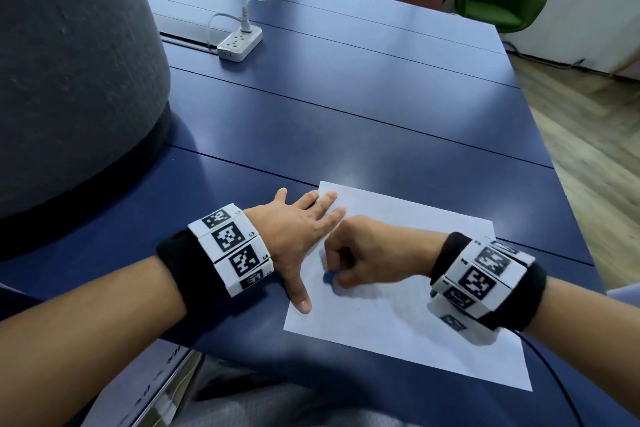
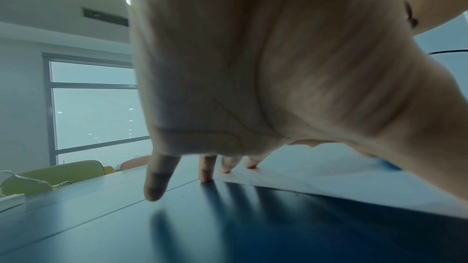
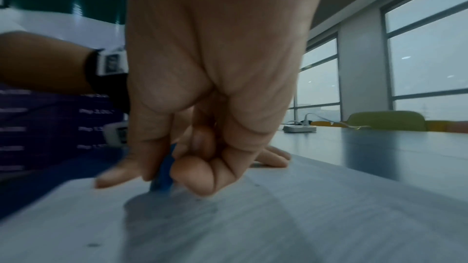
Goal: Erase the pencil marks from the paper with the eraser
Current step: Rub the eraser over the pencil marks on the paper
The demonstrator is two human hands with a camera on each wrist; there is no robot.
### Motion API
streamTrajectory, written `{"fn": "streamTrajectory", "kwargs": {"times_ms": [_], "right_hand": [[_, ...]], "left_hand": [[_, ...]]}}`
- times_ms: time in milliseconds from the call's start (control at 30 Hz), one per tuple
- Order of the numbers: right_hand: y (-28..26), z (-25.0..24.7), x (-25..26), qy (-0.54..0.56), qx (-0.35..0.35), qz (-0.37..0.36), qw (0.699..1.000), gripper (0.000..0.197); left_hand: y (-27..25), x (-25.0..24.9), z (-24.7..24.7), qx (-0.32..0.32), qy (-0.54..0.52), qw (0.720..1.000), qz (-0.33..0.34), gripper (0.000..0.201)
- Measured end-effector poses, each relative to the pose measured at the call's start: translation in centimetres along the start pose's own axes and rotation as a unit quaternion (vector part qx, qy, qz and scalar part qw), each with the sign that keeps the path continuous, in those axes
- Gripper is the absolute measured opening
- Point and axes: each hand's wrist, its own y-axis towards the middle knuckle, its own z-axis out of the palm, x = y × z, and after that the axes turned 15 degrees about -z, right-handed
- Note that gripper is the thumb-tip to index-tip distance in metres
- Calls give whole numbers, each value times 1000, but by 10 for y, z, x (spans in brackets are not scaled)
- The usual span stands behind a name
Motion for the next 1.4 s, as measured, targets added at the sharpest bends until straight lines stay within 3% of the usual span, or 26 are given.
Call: {"fn": "streamTrajectory", "kwargs": {"times_ms": [67,200,367,467,633,767,800,933,1100,1233,1400], "right_hand": [[1,1,2,-1,22,-4,1000,13],[5,-8,-12,-13,-82,9,997,19],[-7,-2,-9,-26,-11,11,1000,14],[-11,-18,-29,-51,-88,65,993,20],[-19,-9,-18,-33,42,42,998,14],[-16,-31,-46,-57,-101,80,990,20],[-17,-30,-47,-50,-109,81,989,20],[-24,-20,-36,-7,16,64,998,14],[-16,-37,-56,-42,-122,90,988,19],[-20,-27,-47,-7,-16,76,997,14],[-14,-35,-60,-55,-150,89,983,20]], "left_hand": [[-1,0,-1,3,0,1000,0,152],[2,2,2,-7,-8,1000,3,154],[2,0,2,4,-2,1000,-2,155],[1,1,2,4,-8,1000,-3,155],[0,-2,1,0,10,1000,-7,155],[0,-3,0,-8,18,1000,-6,153],[0,-4,0,-8,19,1000,-7,152],[0,-4,-2,2,22,1000,-9,153],[-1,-5,-3,-5,23,1000,-10,152],[-1,-5,-3,1,24,1000,-14,152],[-1,-4,-3,1,15,1000,-11,152]]}}
